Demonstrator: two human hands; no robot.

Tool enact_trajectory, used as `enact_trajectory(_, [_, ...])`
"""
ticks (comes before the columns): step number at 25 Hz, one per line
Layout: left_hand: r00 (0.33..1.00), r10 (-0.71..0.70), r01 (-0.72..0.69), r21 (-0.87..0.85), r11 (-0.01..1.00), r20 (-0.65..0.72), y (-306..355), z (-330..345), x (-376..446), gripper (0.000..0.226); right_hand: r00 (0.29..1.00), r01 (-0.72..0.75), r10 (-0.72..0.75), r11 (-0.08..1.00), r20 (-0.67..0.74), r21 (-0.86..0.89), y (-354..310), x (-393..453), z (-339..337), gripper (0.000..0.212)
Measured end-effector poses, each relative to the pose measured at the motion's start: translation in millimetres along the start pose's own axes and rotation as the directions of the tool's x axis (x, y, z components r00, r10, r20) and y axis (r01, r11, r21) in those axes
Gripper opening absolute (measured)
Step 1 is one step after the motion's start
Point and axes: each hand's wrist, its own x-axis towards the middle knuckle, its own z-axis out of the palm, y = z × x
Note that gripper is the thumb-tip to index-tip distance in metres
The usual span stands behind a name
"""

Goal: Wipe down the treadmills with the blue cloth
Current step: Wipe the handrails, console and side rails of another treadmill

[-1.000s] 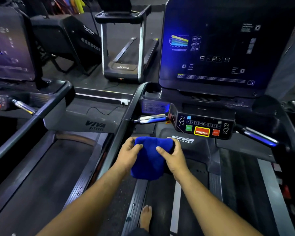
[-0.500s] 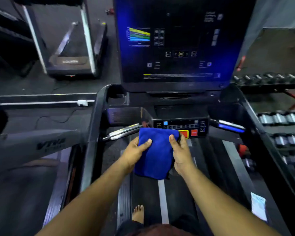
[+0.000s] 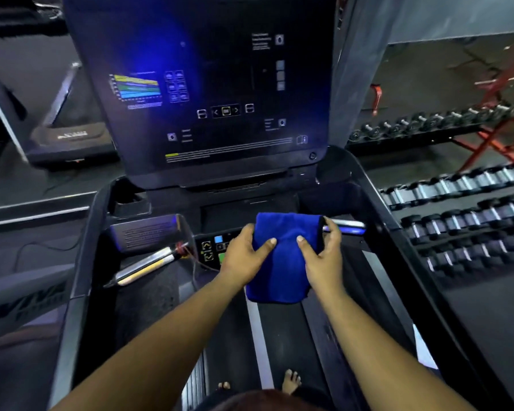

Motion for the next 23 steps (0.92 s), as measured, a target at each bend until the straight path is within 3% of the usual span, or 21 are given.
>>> enact_trajectory(3, [0.998,0.061,-0.056,0.237,0.970,-0.015,34,38,28,0.030,0.994,0.074,-0.088,0.977,-0.062,-0.198,2,41,-37,0.069])
enact_trajectory(6, [0.981,0.191,-0.169,0.587,0.792,0.026,59,66,57,0.032,0.992,0.029,-0.081,0.897,-0.099,-0.441,4,78,-56,0.071])
enact_trajectory(9, [0.969,0.201,-0.236,0.791,0.565,0.146,55,80,97,0.039,0.982,0.063,-0.177,0.638,-0.067,-0.767,19,105,-48,0.073])
enact_trajectory(10, [0.966,0.176,-0.256,0.817,0.517,0.191,50,84,109,0.042,0.983,0.127,-0.180,0.565,0.029,-0.815,28,109,-39,0.068])
enact_trajectory(13, [0.945,0.098,-0.319,0.808,0.496,0.313,30,85,133,0.048,0.954,0.292,-0.118,0.560,0.274,-0.775,60,99,-17,0.053])
enact_trajectory(16, [0.890,0.063,-0.407,0.726,0.555,0.451,14,78,140,0.053,0.922,0.382,-0.230,0.421,0.310,-0.823,67,122,-21,0.041])
enact_trajectory(18, [0.857,0.065,-0.449,0.680,0.579,0.510,15,75,145,0.057,0.915,0.402,-0.121,0.336,0.384,-0.852,51,156,-29,0.041])
enact_trajectory(20, [0.825,0.065,-0.507,0.683,0.525,0.562,15,75,152,0.059,0.902,0.412,-0.027,0.360,0.432,-0.837,46,173,-31,0.046])
enact_trajectory(23, [0.782,0.129,-0.599,0.678,0.426,0.610,14,73,156,0.065,0.920,0.383,-0.213,0.325,0.328,-0.865,75,132,-32,0.040])
